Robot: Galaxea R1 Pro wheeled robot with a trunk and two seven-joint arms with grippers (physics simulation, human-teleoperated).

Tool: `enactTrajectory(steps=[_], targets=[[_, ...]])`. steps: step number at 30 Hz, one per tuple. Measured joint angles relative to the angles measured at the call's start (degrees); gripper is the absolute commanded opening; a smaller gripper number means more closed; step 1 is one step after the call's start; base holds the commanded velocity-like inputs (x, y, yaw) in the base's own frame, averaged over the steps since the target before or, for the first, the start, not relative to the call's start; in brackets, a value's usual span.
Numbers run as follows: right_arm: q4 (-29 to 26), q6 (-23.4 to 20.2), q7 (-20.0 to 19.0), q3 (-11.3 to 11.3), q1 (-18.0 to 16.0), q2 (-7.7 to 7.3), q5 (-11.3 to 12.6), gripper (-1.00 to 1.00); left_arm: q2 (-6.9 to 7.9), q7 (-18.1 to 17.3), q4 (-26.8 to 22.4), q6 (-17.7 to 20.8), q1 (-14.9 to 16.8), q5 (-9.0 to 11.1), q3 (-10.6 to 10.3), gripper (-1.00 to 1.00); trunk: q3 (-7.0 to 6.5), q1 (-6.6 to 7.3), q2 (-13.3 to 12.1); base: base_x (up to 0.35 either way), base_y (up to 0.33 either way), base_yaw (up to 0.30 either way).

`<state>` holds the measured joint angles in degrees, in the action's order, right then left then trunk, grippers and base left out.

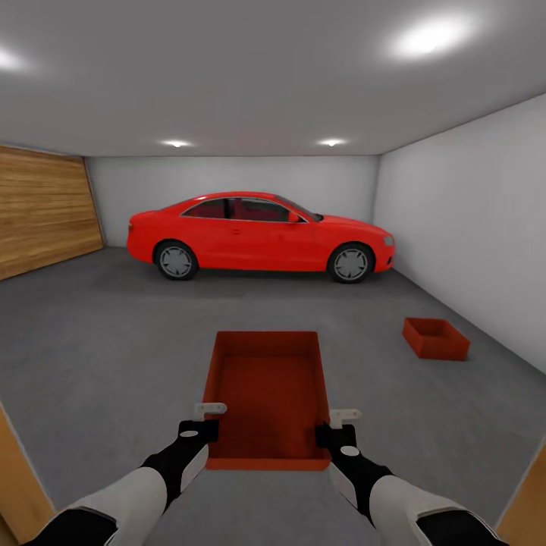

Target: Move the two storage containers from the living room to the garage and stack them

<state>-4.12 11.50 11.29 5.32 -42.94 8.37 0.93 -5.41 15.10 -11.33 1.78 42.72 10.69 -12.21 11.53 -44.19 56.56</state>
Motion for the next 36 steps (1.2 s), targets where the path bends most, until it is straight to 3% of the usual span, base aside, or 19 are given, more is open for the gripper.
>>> enactTrajectory(steps=[36], targets=[[0.0, 0.0, 0.1, 0.0, 0.0, 0.05, 0.0, -1.00, 0.05, -0.1, 0.0, 0.0, 0.0, 0.0, 0.0, -1.00, 0.00, 0.00, 0.0, 0.322, 0.000, 0.000]])
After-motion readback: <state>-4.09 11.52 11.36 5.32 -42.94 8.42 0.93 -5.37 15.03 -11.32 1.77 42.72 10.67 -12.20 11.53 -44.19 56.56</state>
